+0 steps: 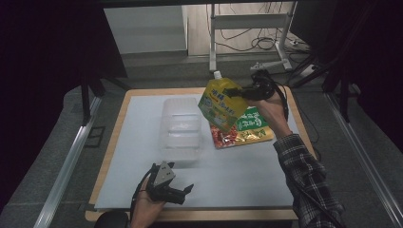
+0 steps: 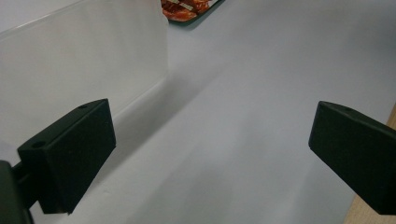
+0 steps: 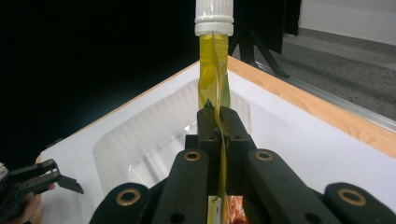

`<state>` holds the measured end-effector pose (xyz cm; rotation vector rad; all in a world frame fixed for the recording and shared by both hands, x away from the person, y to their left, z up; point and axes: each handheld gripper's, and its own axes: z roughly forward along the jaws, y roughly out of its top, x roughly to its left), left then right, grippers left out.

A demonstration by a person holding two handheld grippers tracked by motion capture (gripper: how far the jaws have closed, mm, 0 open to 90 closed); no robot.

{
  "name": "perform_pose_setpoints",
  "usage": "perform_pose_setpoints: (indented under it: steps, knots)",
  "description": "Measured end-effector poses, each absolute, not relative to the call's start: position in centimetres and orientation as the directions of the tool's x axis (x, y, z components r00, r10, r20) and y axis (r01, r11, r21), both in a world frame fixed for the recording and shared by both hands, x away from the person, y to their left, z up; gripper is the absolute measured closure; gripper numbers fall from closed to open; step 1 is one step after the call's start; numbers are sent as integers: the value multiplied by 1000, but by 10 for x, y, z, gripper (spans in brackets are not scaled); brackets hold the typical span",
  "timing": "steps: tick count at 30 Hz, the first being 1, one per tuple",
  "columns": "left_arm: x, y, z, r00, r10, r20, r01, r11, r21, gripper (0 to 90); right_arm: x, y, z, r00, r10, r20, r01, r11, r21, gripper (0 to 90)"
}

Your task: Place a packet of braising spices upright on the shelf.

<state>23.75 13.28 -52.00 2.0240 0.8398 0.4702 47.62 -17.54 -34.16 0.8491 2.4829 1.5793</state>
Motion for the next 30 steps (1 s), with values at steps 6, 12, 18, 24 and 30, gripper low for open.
perform_pose_setpoints:
  steps: [6,12,18,24,30]
  knots:
    - [238,133,-520,702,712,14,384,-395,835,3,488,-163,-335,-855,479,200,386,327,863,885]
    - [238,133,-520,700,714,11,385,-391,836,2,499,-152,-335,-864,466,191,371,334,866,885]
    - [239,134,-520,697,717,5,392,-388,834,3,510,-139,-335,-867,463,182,362,336,869,885]
    - [239,135,-520,698,716,5,391,-388,835,3,520,-123,-335,-876,449,173,350,346,871,885]
    - [239,136,-520,699,716,3,391,-386,836,2,529,-106,-337,-881,441,172,345,349,871,886]
